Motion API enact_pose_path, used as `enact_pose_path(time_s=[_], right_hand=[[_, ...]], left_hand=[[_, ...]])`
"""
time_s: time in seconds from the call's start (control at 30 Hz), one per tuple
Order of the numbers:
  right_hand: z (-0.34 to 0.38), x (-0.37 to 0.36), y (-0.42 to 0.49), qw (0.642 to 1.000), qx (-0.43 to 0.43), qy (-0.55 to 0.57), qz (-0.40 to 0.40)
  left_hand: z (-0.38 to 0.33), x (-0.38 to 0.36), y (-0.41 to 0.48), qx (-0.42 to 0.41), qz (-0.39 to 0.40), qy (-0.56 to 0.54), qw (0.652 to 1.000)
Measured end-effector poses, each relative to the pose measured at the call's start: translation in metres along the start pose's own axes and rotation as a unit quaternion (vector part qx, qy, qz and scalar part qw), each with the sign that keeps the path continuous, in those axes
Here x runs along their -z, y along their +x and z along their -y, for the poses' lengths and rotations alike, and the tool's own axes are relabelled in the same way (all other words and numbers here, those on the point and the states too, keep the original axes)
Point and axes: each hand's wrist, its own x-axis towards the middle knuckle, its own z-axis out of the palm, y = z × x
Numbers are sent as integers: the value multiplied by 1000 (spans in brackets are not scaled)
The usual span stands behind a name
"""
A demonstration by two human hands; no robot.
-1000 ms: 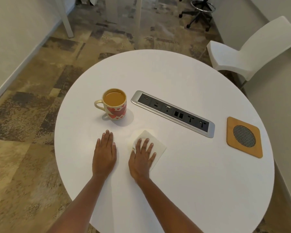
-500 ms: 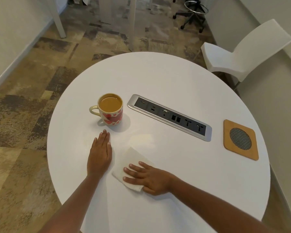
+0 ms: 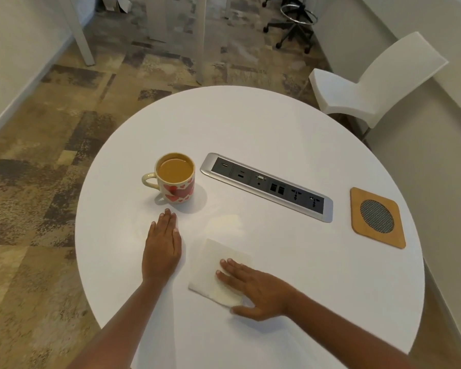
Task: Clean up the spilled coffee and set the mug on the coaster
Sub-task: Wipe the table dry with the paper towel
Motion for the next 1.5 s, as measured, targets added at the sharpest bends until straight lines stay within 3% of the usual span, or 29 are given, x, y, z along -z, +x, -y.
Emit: enact_pose_path(time_s=[0.33, 0.53, 0.7, 0.83, 0.9, 0.97, 1.03, 1.13, 1.27, 1.4, 1.5], right_hand=[[38, -26, 32, 987, -140, -27, -78], [43, -35, 37, 964, -170, -155, -130], [36, -23, 45, 967, -179, -123, -135], [17, -9, 61, 981, -169, -36, -88], [6, 7, 72, 972, -207, -9, -110], [0, 31, 75, 951, -254, 87, -153], [-8, 52, 66, 906, -292, 191, -239], [-21, 73, 40, 844, -322, 219, -368], [-44, 85, 20, 761, -389, 278, -439], [-60, 66, 26, 798, -464, 182, -340], [-62, 49, 44, 801, -447, 242, -317]], left_hand=[[2, -2, 1, -9, 3, 21, 1000], [2, -1, 0, -14, 0, 30, 999], [1, -2, -1, -21, -6, 39, 999], [0, -1, -1, -25, -12, 39, 999], [0, -1, -1, -22, -12, 32, 999], [0, -1, -2, -15, -9, 26, 1000], [0, -1, -2, -16, -10, 25, 999], [0, -1, -1, -19, -9, 27, 999], [-1, -1, -1, -20, -10, 20, 1000], [-1, -1, -1, -16, -3, 13, 1000], [0, -1, 1, -10, -2, 7, 1000]])
